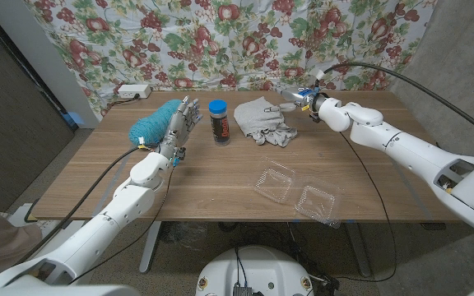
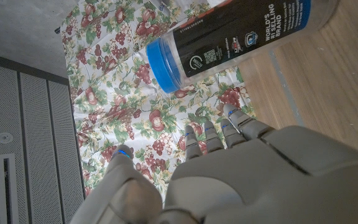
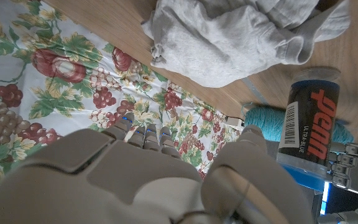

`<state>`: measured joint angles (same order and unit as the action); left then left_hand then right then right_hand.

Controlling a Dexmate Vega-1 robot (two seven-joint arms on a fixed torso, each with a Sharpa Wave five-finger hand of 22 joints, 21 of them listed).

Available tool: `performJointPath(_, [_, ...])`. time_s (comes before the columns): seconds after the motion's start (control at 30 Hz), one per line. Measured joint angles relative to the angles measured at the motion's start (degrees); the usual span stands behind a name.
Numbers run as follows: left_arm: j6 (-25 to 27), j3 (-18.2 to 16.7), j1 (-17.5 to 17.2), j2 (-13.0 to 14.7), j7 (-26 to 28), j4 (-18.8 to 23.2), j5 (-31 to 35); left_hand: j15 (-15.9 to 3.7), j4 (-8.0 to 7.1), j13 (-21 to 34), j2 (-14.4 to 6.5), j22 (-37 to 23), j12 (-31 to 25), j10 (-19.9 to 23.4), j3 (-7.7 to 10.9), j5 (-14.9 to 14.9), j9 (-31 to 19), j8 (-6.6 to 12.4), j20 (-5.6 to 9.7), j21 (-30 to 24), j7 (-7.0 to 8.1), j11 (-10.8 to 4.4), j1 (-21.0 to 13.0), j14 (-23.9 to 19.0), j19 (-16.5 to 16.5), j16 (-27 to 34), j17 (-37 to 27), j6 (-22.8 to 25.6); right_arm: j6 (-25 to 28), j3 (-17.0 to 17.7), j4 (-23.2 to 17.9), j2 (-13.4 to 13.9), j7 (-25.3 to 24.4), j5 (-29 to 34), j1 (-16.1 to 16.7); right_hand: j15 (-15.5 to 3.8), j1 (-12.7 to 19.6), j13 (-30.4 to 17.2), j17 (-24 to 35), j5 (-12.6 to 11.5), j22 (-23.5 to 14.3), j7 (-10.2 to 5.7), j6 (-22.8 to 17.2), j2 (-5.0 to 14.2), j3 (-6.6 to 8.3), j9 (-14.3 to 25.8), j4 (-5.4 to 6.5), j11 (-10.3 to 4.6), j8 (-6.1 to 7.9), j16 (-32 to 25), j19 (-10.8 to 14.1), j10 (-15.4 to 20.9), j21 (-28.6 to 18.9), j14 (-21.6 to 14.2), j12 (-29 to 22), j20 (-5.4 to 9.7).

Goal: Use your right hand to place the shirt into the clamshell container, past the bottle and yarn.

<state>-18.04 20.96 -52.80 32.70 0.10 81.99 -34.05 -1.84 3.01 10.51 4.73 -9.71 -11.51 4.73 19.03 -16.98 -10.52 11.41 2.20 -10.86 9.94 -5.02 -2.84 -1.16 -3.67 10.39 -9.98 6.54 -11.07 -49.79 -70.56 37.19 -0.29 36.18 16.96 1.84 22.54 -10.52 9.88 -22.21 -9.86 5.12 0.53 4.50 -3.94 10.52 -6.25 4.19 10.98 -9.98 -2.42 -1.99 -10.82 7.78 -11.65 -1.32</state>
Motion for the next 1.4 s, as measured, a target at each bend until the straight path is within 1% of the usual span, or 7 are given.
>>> performJointPath(0.3, [0.00, -0.15, -0.27, 0.20, 0.37, 0.41, -0.01, 0.00, 0.01, 0.00, 0.00, 0.00, 0.00, 0.00, -0.01, 0.00, -0.29, 0.00, 0.00, 0.00, 0.00, 0.00, 0.00, 0.00, 0.00, 0.00, 0.00, 0.00, -1.89, -1.32, 3.45, -1.37, -0.62, 0.03, -1.80, -0.11, 0.17, 0.00, 0.00, -0.10, 0.00, 0.32, 0.32, -0.17, 0.00, 0.00, 0.00, 0.22, 0.00, 0.00, 0.00, -0.32, 0.00, 0.11, 0.00, 0.00])
performJointPath(0.4, [0.00, -0.19, -0.30, 0.22, 0.42, 0.46, -0.01, 0.00, 0.25, 0.00, 0.00, 0.00, 0.00, 0.00, -0.25, 0.00, -0.29, 0.00, 0.00, 0.00, 0.00, 0.00, 0.00, 0.00, 0.00, 0.00, 0.00, 0.00, -2.62, -1.97, 4.87, -1.99, -0.75, 0.03, -2.50, -0.11, 0.33, 0.00, 0.00, -0.43, 0.00, 0.63, 0.63, -0.33, 0.00, 0.00, -0.47, 0.10, 0.00, 0.00, 0.00, -0.52, 0.00, 0.11, 0.00, 0.00])
performJointPath(0.77, [0.02, -0.21, 0.02, 0.13, 0.33, 0.26, -0.06, 0.00, 0.24, 0.00, 0.00, 0.00, 0.00, 0.00, -0.24, 0.00, -0.29, 0.00, 0.00, 0.00, 0.00, 0.00, 0.00, 0.00, 0.00, 0.00, 0.00, 0.00, -4.69, -3.73, 8.47, -3.59, -0.96, -0.01, -4.56, 0.11, 0.67, 0.00, 0.00, -0.59, 0.00, 0.51, 1.13, -0.67, 0.00, 0.00, -0.47, 0.21, 0.00, 0.00, 0.00, -1.02, 0.00, 0.32, 0.00, 0.00])
performJointPath(0.9, [0.05, -0.21, 0.20, 0.01, 0.25, -0.01, -0.11, 0.00, 0.24, 0.00, 0.00, 0.00, 0.00, 0.00, -0.24, 0.00, -0.29, 0.00, 0.00, 0.00, 0.00, 0.00, 0.00, 0.00, 0.00, 0.00, 0.00, 0.00, -5.10, -3.73, 8.47, -4.08, -1.14, -0.01, -5.19, 0.11, 0.72, 0.00, 0.00, -0.93, 0.00, 0.51, 1.13, -0.72, 0.00, 0.00, -0.47, 0.21, 0.00, 0.00, 0.00, -1.02, -0.01, 0.32, 0.00, 0.00])
performJointPath(0.93, [0.05, -0.21, 0.22, 0.00, 0.23, -0.06, -0.12, 0.00, 0.24, 0.00, 0.00, 0.00, 0.00, 0.00, -0.24, 0.00, -0.28, 0.00, 0.00, 0.00, 0.00, 0.00, 0.00, 0.00, 0.00, 0.00, 0.00, 0.00, -5.25, -4.48, 9.73, -4.31, -1.22, 0.01, -5.45, 0.11, 0.72, 0.00, 0.00, -0.93, 0.00, 0.51, 1.13, -0.72, 0.00, 0.00, -0.47, 0.21, 0.00, 0.00, 0.00, -1.02, -0.01, 0.32, 0.00, 0.00])
performJointPath(1.03, [0.05, -0.21, 0.31, -0.03, 0.23, -0.24, -0.12, 0.00, 0.24, 0.00, 0.00, 0.00, 0.00, 0.00, -0.24, 0.00, -0.28, 0.00, 0.00, 0.00, 0.00, 0.00, 0.00, 0.00, 0.00, 0.00, 0.00, 0.00, -5.53, -4.48, 9.73, -4.31, -1.28, 0.12, -5.45, 0.11, 0.72, 0.00, 0.00, -0.93, 0.00, 0.51, 1.13, -0.71, 0.00, 0.00, -0.47, 0.21, 0.00, 0.00, 0.00, -1.02, -0.01, 0.32, 0.00, 0.00])
performJointPath(1.4, [0.41, -0.48, 0.23, 0.10, 0.17, -0.62, -0.51, 0.00, 0.24, 0.00, 0.01, 0.00, 0.00, 0.00, -0.24, 0.00, -0.28, 0.00, 0.00, 0.00, 0.00, 0.00, 0.00, 0.00, 0.00, 0.00, 0.00, 0.00, -7.31, -6.86, 13.85, -6.53, -1.81, 0.48, -7.90, 0.11, 1.47, 0.00, 0.00, -1.43, 0.00, 0.72, 1.34, -0.55, -0.24, 0.00, -0.71, 0.21, 0.00, 0.00, -0.01, -1.02, -0.03, 0.32, 0.00, 0.00])
